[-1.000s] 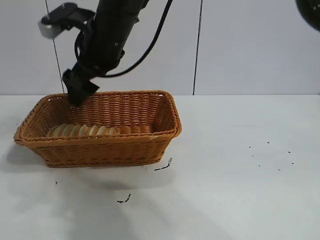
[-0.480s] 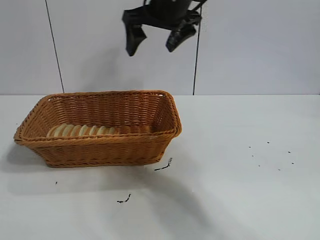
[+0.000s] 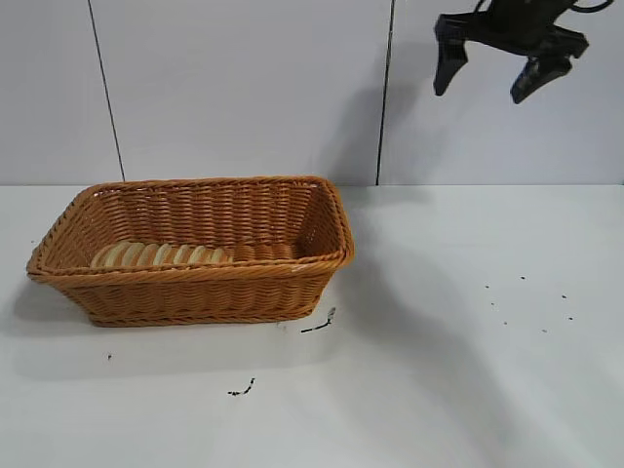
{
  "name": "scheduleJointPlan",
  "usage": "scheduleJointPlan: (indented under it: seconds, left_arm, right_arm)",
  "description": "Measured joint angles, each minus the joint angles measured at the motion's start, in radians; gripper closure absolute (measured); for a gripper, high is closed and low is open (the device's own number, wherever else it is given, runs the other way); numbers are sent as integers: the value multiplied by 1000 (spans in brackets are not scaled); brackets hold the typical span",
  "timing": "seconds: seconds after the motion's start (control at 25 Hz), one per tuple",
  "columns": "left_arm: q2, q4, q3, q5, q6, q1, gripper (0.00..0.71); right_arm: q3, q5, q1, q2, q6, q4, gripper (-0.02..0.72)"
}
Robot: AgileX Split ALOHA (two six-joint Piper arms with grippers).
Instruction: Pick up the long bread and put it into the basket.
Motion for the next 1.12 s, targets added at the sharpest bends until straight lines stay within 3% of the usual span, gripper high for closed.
scheduleJointPlan:
  seconds: [0.44,0.92,1.12]
  left_arm:
    - [0,0,0,0,0,0,18]
    - [0,0,0,0,0,0,18]
    - [0,0,0,0,0,0,18]
  right_arm:
    - [257,6,0,-217,0,-19,15]
    - [924,6,0,-766,-11,-3,15]
    - [1200,6,0,-1052,-27,-25,15]
